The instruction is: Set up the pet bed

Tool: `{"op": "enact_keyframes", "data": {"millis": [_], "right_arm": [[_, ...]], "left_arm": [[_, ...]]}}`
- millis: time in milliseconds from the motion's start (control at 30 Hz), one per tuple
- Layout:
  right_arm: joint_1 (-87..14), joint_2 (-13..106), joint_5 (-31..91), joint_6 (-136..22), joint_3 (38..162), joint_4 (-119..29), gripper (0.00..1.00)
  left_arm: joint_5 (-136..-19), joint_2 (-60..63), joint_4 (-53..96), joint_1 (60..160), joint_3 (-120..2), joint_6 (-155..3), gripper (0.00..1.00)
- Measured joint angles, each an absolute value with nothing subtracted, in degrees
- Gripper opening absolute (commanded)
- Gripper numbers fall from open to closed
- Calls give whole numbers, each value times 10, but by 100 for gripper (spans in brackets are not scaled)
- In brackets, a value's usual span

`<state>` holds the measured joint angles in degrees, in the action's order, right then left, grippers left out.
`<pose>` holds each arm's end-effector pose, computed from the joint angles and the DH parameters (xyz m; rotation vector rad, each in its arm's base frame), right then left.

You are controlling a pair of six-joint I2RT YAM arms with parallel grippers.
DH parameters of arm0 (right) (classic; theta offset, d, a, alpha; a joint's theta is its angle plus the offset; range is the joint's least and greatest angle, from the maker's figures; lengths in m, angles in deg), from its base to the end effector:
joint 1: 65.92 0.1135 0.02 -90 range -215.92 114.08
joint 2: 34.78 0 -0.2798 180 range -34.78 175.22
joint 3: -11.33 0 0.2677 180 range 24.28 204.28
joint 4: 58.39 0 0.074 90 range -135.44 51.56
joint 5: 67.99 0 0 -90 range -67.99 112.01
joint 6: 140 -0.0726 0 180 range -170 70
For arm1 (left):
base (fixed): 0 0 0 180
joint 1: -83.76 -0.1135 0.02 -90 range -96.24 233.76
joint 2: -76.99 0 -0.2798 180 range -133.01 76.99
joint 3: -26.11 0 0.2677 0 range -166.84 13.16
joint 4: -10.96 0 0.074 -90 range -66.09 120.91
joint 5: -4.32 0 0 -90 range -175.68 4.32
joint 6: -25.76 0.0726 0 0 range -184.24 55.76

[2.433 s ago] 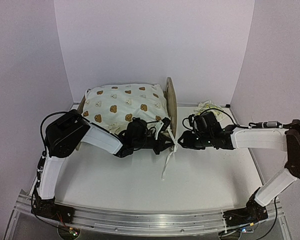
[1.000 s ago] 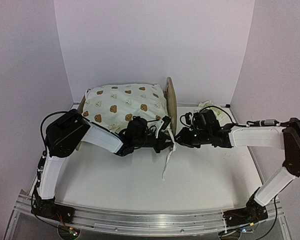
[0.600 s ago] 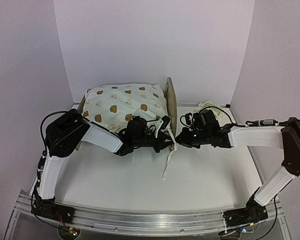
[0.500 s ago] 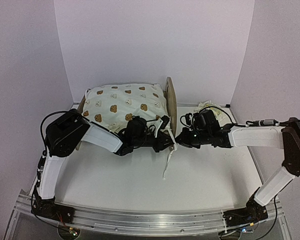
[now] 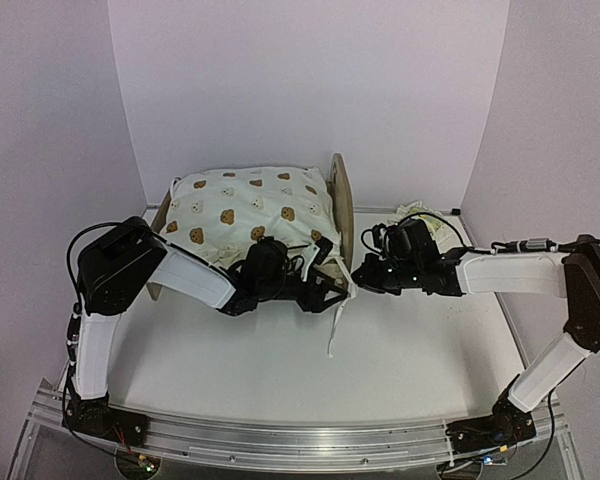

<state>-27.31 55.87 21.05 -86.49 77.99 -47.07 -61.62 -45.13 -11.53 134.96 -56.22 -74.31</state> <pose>0.3035 0.2408 0.1997 -0.0323 2.2801 0.7035 0.2955 -0.4148 0.1374 0.9865 1.7452 -1.1059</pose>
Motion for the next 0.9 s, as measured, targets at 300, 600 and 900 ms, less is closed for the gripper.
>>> {"op": "enact_keyframes", "data": {"millis": [300,600,900], "right_arm": [[-273,558,189,-865,780,-471,0],[-273,556,185,-868,780,-471,0],[-273,548,183,-872,779,-470,0]], "left_arm": [[-645,-422,-31,1359,-542,-692,81],[-664,-456,3,1390,-566,-680,77],[-710,-500,15,1393,-600,-676,24]]}}
